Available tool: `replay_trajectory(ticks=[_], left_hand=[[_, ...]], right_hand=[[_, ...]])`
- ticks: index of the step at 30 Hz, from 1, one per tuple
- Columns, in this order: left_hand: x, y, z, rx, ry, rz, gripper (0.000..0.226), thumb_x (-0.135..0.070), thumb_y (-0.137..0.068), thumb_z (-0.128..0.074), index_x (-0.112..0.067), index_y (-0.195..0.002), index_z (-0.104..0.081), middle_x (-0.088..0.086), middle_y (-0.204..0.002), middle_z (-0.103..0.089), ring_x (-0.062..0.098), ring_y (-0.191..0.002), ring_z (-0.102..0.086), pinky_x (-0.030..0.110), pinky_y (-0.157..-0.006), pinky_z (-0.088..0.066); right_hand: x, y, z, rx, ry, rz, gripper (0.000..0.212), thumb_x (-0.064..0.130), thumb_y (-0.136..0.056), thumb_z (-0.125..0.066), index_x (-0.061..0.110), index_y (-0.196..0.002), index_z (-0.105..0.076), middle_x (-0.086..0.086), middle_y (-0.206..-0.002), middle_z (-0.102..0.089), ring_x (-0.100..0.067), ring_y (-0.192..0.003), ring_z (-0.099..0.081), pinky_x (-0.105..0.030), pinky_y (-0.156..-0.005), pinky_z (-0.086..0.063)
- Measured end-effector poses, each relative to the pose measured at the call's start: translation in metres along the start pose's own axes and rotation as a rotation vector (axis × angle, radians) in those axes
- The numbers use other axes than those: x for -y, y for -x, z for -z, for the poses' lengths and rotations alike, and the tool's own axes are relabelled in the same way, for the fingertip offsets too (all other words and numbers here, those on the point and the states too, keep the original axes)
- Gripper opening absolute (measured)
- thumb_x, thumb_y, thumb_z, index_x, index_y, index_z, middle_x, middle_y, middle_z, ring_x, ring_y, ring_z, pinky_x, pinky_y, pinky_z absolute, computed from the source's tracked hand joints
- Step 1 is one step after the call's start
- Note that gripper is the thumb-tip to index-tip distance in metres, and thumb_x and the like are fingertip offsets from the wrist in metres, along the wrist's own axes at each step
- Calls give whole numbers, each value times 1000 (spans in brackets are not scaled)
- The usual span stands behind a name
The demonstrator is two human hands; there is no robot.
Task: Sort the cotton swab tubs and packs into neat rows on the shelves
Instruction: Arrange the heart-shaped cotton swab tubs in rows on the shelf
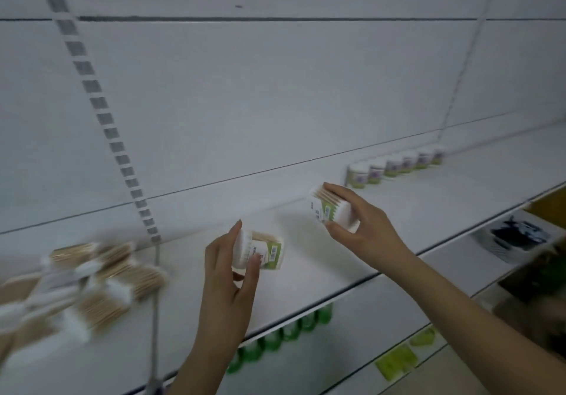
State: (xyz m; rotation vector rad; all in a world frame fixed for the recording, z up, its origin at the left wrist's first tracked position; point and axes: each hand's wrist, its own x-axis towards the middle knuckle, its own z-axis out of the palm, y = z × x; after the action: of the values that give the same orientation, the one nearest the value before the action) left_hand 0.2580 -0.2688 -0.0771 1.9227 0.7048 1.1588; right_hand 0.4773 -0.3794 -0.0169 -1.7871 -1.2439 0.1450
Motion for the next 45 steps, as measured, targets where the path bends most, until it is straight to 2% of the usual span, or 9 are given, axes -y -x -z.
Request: replay_trajectory(ticks=[6, 12, 18, 21, 26, 32, 35, 40, 45], left_hand=[[-10, -31, -98, 139, -61, -2, 53, -36, -98, -56, -38, -148, -40, -17, -125, -43, 0, -102, -58, 9, -74, -46], [-5, -80, -148, 246, -258, -34, 59, -50, -95, -50, -37, -151, -35, -12, -121, -42, 1, -87, -60, 18, -68, -46], [18, -137, -176, 346, -418, -111, 59, -53, -96, -46, -34, -150, -32, -9, -123, -36, 13, -81, -61, 31, -67, -51], [32, -166, -190, 385, -459, -147, 59, -54, -96, -47, -33, -149, -34, -8, -122, -36, 16, -84, -60, 33, -69, -53], [55, -200, -204, 361, -526, -243, 58, -54, -94, -50, -32, -147, -41, -6, -117, -36, 14, -89, -53, 30, -63, -50], [81, -200, -213, 237, -467, -262, 58, -41, -80, -75, -20, -129, -52, -2, -119, -48, 22, -95, -62, 27, -66, -50], [85, -198, -216, 194, -437, -294, 59, -36, -75, -78, -19, -125, -53, -1, -119, -47, 23, -100, -60, 31, -72, -56], [86, -193, -222, 174, -452, -311, 62, -27, -77, -79, -15, -132, -53, 3, -127, -44, 21, -112, -55, 31, -89, -53], [85, -194, -223, 137, -573, -368, 60, -28, -79, -76, -8, -132, -56, 8, -129, -47, 27, -116, -50, 35, -100, -45]], right_hand=[[-84, 4, 74, -214, -102, -208, 43, 13, -87, -68, 37, -120, -54, 21, -112, -62, -5, -100, -62, -29, -84, -55], [-131, -21, 95, -331, -786, -476, 27, 4, -98, -47, 15, -120, -58, -8, -122, -64, -23, -105, -68, -36, -87, -58], [-156, -68, 80, -215, -1227, -669, 46, -5, -80, -69, -4, -123, -53, -19, -118, -67, -26, -98, -71, -36, -81, -61], [-163, -91, 63, -189, -1094, -692, 47, -2, -77, -75, -2, -118, -53, -18, -115, -67, -25, -93, -71, -37, -79, -62], [-188, -127, 48, -96, -161, -470, 38, 42, -81, -78, 21, -107, -59, 6, -100, -69, -8, -86, -65, -16, -73, -51], [-215, -140, 50, 75, 359, -208, 48, 70, -79, -56, 23, -88, -61, 11, -84, -54, -8, -79, -51, -22, -67, -37], [-223, -147, 56, 205, 505, -170, 65, 80, -79, -38, 20, -85, -63, 8, -85, -54, -14, -87, -51, -25, -71, -37], [-217, -163, 52, 323, 605, -99, 62, 76, -77, -55, 28, -115, -65, 5, -114, -57, -14, -111, -49, -28, -88, -46], [-210, -166, 54, 383, 467, -111, 35, 54, -75, -73, 21, -88, -68, 6, -83, -62, -7, -76, -58, -26, -67, -49]])
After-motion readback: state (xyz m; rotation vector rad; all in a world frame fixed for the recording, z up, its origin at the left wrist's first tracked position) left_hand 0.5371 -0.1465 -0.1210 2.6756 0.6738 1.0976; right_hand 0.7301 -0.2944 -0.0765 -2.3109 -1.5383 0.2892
